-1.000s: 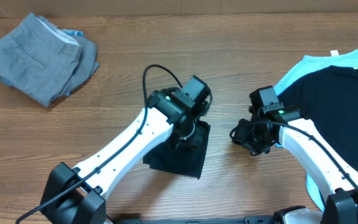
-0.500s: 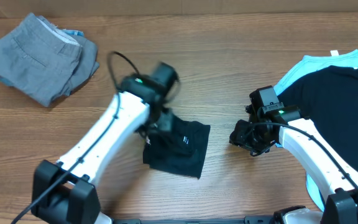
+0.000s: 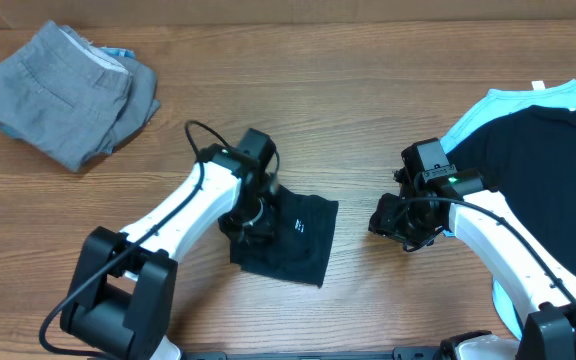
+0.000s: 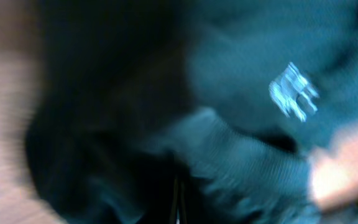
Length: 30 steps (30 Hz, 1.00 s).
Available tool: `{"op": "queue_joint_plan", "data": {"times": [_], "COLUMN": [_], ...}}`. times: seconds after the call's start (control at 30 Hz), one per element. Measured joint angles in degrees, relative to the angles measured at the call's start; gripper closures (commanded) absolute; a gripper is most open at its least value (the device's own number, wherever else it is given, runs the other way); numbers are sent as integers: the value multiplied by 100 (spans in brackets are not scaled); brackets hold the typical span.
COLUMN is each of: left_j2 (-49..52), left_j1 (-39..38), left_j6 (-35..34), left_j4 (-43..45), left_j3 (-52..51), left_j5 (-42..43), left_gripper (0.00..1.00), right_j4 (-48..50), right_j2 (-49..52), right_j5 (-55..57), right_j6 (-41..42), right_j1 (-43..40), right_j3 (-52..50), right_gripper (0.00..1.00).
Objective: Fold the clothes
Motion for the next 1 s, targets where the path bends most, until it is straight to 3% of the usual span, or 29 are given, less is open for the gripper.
{"op": "queue_joint_plan", "data": {"times": [0.27, 0.4, 0.6, 0.8, 0.93, 1.0], "left_j2": [-385, -629, -914, -981, -964, -916], "left_j1": [-435, -157, 553, 855, 855, 855], "left_j6": [125, 127, 186, 385, 426, 426], "left_j4": [-540, -879, -1154, -1060, -966, -938], "left_j3": [2, 92, 603, 704, 704, 704], "left_j5": [758, 597, -92, -426, -555, -614], "left_gripper": [96, 96, 64, 45, 44, 45], "right_j4": [402, 1106, 1947, 2686, 2981, 3104], "right_j2": [0, 0, 2, 417, 820, 960], "right_j5": [-160, -732, -1025, -688, -498, -428], "right_j6": [-35, -153, -129, 256, 509, 660], "right_j1": [0, 37, 608, 1355, 1617, 1652], "right_j3": [0, 0, 2, 9, 9, 9], "right_gripper": [54, 46, 41, 41, 48, 65]}}
